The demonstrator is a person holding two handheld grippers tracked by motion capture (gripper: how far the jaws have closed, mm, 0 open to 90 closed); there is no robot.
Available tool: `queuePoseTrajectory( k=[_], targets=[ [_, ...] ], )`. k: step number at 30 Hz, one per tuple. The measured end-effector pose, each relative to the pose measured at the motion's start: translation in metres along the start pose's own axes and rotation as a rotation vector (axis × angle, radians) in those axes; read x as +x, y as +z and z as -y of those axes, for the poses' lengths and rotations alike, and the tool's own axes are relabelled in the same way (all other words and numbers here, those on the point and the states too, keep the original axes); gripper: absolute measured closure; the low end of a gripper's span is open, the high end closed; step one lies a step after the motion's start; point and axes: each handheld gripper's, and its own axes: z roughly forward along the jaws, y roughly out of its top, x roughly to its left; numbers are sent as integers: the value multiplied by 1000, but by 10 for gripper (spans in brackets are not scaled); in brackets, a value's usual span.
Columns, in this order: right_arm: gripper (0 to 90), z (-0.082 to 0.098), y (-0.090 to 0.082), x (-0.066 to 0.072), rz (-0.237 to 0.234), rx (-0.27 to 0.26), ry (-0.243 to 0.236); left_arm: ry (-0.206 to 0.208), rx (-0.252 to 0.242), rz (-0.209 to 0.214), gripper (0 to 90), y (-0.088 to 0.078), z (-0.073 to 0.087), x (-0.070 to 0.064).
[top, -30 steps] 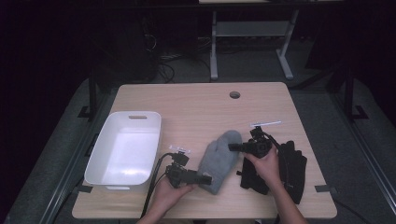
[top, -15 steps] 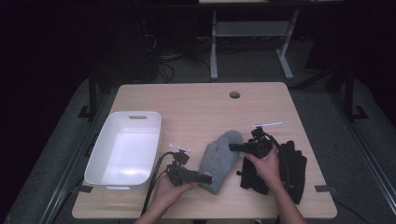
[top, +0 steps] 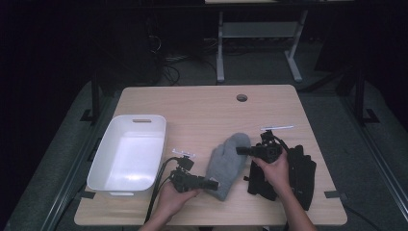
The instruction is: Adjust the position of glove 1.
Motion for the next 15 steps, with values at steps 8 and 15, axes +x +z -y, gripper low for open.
queuePoseTrajectory(
  k=[8,15],
  targets=[
    [749,-8,-11,10,-17,-23,-5,29,-26,-13,411,-5,-1,-10],
    [748,-14,-21,17,-46,-42,6,62,-45,-11,411,-12,-2,-18]
  ],
)
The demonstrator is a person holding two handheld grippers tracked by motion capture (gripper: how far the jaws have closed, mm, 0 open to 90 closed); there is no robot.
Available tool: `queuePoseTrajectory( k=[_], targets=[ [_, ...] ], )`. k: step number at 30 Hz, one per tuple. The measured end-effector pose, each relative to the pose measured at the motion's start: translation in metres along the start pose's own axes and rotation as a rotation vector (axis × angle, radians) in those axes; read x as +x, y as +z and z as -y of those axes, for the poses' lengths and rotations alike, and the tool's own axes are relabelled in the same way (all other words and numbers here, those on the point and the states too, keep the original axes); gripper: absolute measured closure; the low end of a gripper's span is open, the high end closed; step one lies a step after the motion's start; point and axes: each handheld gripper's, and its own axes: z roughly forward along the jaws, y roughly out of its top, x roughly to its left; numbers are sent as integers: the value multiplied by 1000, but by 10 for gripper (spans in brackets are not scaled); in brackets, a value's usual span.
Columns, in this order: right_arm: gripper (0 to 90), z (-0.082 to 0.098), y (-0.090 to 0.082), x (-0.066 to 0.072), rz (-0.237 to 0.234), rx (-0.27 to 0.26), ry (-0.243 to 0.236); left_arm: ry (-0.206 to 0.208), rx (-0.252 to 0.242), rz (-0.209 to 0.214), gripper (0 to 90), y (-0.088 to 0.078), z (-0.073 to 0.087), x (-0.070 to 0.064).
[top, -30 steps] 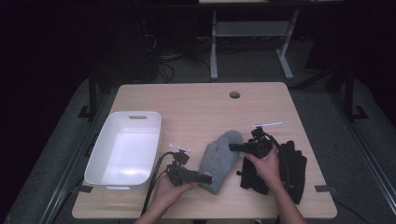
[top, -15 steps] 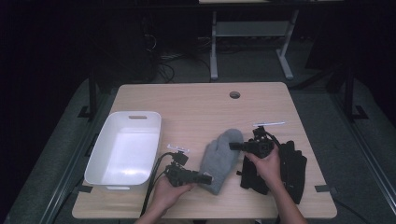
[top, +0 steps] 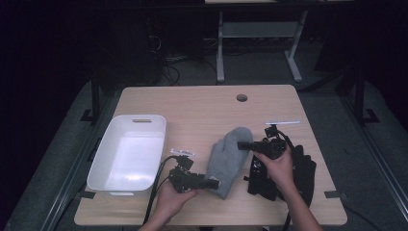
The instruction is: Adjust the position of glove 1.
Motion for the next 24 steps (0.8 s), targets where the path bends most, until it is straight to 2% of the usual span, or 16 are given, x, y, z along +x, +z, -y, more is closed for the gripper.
queuePoseTrajectory(
  k=[11,24],
  targets=[
    [745,-19,-8,18,-31,-5,1,50,-38,-8,411,-19,-7,-11],
    [740,-45,-8,39,-69,6,3,70,-76,-14,411,-44,-16,-17]
  ],
)
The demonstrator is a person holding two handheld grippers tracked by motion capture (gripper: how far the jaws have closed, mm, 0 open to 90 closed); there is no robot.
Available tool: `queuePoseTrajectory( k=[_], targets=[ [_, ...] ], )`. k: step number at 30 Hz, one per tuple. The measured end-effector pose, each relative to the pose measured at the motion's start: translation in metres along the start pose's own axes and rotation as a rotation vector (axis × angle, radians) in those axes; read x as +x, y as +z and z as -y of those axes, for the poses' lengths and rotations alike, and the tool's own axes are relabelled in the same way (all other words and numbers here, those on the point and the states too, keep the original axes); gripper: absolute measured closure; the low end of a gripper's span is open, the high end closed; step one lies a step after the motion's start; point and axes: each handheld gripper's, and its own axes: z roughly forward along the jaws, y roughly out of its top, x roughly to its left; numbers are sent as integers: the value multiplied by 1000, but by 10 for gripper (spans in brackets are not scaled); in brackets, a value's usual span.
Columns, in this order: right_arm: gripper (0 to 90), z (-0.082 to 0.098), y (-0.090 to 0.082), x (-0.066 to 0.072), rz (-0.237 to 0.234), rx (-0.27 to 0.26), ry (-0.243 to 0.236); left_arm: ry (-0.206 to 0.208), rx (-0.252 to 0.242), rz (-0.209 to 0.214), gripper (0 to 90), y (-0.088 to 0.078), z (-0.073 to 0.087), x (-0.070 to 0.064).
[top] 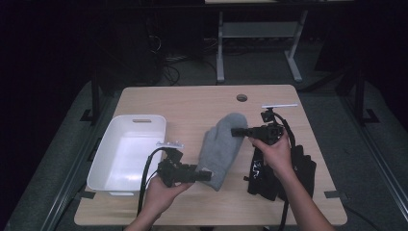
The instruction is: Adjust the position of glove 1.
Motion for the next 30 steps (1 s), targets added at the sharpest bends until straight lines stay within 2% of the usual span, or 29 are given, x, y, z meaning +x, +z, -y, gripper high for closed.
queuePoseTrajectory(
  k=[6,14,25,30],
  targets=[
    [738,-9,4,8,-26,8,14,7,-13,-10,410,-12,-3,-1],
    [736,-18,6,18,-38,9,4,27,-26,-19,411,-23,-7,-2],
    [734,-28,15,27,-55,26,8,21,-40,-30,410,-37,-8,0],
    [733,-31,20,31,-54,34,-5,18,-46,-35,410,-43,-7,1]
  ],
)
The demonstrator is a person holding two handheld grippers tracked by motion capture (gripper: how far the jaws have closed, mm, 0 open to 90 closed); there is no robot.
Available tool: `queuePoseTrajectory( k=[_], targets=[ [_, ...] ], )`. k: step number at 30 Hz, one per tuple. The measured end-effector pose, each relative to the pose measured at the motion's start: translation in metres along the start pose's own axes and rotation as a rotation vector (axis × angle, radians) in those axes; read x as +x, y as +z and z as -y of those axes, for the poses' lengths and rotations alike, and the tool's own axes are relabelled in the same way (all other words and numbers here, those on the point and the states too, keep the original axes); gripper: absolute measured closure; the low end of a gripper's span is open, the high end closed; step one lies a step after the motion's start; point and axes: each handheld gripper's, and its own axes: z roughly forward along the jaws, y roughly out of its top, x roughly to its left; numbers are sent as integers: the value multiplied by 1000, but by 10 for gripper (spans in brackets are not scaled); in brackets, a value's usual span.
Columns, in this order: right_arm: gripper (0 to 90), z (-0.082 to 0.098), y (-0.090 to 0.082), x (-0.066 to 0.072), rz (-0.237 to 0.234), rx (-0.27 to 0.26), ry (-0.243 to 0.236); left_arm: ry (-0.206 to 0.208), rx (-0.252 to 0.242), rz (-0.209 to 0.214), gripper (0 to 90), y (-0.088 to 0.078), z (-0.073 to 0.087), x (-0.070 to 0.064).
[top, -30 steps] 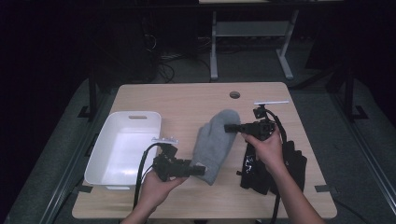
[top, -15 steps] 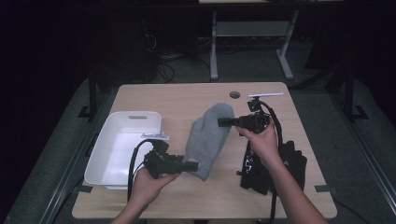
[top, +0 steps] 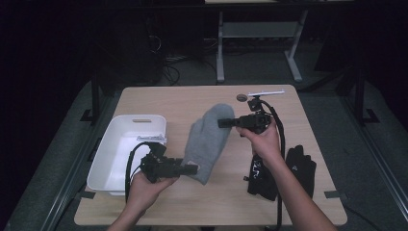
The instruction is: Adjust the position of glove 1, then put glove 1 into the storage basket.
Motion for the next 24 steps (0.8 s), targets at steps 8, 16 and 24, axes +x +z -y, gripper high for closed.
queuePoseTrajectory(
  k=[8,16,24],
  targets=[
    [733,-8,7,8,-5,5,-8,-4,-19,-8,410,-10,-1,1],
    [733,-16,19,16,-11,14,-14,-12,-33,-27,410,-22,0,3],
    [733,-22,36,25,-32,31,-14,-19,-53,-48,410,-39,4,6]
  ],
)
